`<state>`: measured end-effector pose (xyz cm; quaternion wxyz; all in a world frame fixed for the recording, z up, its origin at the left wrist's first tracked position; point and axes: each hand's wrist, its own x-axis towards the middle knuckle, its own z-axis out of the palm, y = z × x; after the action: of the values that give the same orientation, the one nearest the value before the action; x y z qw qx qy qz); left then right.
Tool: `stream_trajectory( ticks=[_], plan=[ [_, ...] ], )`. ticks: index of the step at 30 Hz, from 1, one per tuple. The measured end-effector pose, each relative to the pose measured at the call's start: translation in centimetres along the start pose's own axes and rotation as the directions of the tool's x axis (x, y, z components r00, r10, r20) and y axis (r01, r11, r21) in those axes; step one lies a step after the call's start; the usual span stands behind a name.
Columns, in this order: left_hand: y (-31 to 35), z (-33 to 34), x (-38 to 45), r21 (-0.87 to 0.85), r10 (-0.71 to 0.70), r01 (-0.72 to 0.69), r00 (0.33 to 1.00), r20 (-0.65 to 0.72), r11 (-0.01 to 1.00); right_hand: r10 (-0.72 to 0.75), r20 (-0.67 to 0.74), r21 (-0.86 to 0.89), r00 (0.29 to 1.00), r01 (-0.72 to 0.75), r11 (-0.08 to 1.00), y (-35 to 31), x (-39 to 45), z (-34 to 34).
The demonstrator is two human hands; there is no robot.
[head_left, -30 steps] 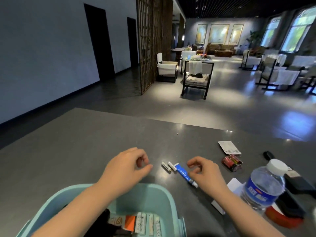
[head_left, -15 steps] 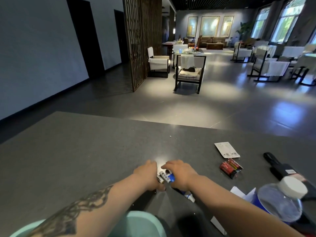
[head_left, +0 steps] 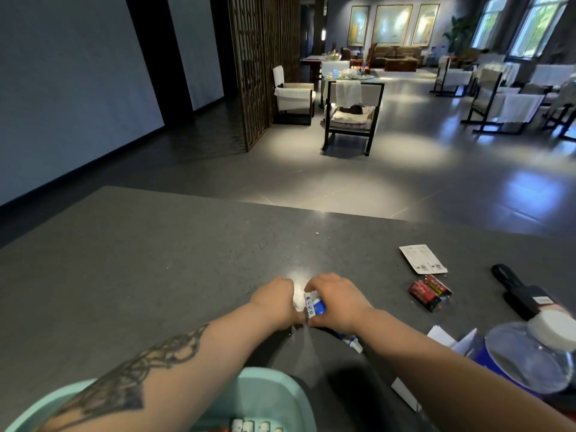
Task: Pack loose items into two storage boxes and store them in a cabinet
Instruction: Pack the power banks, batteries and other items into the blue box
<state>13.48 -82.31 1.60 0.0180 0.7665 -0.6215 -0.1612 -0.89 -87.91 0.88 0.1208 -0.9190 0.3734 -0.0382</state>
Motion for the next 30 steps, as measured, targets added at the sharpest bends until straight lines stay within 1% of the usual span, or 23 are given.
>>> stream_trajectory(
  ticks=[1, 3, 5, 6, 8, 10, 11, 13, 15, 17, 19, 22, 24, 25, 27, 30],
  plan=[
    [0.0, -0.9, -0.7, -0.027, 0.01, -0.011, 0.999, -0.031, 1.0, 0.039, -0.059, 0.081, 0.998, -0.034, 0.996, -0.2, -0.6, -0.3],
    [0.0, -3.3, -2.5, -0.106, 0.043, -0.06, 0.988, -0.151, 0.993, 0.144, -0.162, 0.302, 0.976, -0.09, 0.949, -1.2, -2.2, -1.7],
    [-0.3, -5.8, -6.0, -0.211, 0.075, -0.146, 0.947, -0.311, 0.967, 0.227, -0.201, 0.494, 0.953, -0.101, 0.863, -3.0, -4.4, -3.8],
    [-0.6, -6.9, -8.3, -0.266, 0.084, -0.198, 0.919, -0.385, 0.943, 0.233, -0.207, 0.549, 0.95, -0.084, 0.832, -3.9, -5.6, -5.0],
    [-1.3, -8.6, -13.6, -0.309, 0.115, -0.289, 0.871, -0.478, 0.906, 0.179, -0.223, 0.599, 0.958, -0.01, 0.801, -6.0, -8.7, -7.4],
    [-2.3, -9.2, -18.8, -0.272, 0.168, -0.331, 0.858, -0.486, 0.903, 0.061, -0.203, 0.601, 0.977, 0.075, 0.796, -8.3, -12.0, -9.2],
    [-2.8, -8.8, -20.9, -0.258, 0.184, -0.332, 0.866, -0.466, 0.908, 0.006, -0.175, 0.581, 0.985, 0.098, 0.808, -9.4, -13.3, -9.5],
    [-3.9, -6.7, -23.7, -0.243, 0.172, -0.286, 0.899, -0.403, 0.927, -0.089, -0.104, 0.473, 0.991, 0.128, 0.872, -11.5, -15.1, -9.1],
    [-4.6, -3.9, -25.0, -0.196, 0.14, -0.218, 0.927, -0.347, 0.956, -0.198, -0.046, 0.285, 0.979, 0.203, 0.937, -13.2, -15.9, -7.7],
    [-5.0, -1.4, -25.0, -0.158, 0.121, -0.181, 0.937, -0.328, 0.971, -0.262, -0.012, 0.075, 0.965, 0.263, 0.962, -14.2, -15.8, -6.4],
    [-5.4, 0.1, -24.3, -0.091, 0.12, -0.154, 0.947, -0.297, 0.984, -0.289, 0.013, -0.136, 0.957, 0.288, 0.948, -15.2, -15.4, -5.7],
    [-5.4, 0.7, -23.2, 0.006, 0.14, -0.143, 0.958, -0.249, 0.99, -0.32, 0.132, -0.401, 0.938, 0.345, 0.848, -17.6, -14.9, -5.3],
    [-5.1, 1.1, -22.7, 0.056, 0.181, -0.173, 0.96, -0.212, 0.983, -0.296, 0.225, -0.477, 0.928, 0.37, 0.797, -18.7, -14.7, -4.8],
    [-5.0, 1.4, -22.6, 0.077, 0.199, -0.188, 0.961, -0.193, 0.979, -0.276, 0.248, -0.492, 0.929, 0.366, 0.79, -18.8, -14.6, -4.3],
    [-4.8, 2.0, -22.2, 0.093, 0.214, -0.2, 0.96, -0.18, 0.975, -0.256, 0.233, -0.49, 0.938, 0.341, 0.803, -18.6, -14.3, -3.5],
    [-4.8, 2.2, -21.8, 0.077, 0.204, -0.192, 0.955, -0.216, 0.978, -0.278, 0.145, -0.467, 0.95, 0.313, 0.827, -18.0, -14.1, -2.8]
  ],
)
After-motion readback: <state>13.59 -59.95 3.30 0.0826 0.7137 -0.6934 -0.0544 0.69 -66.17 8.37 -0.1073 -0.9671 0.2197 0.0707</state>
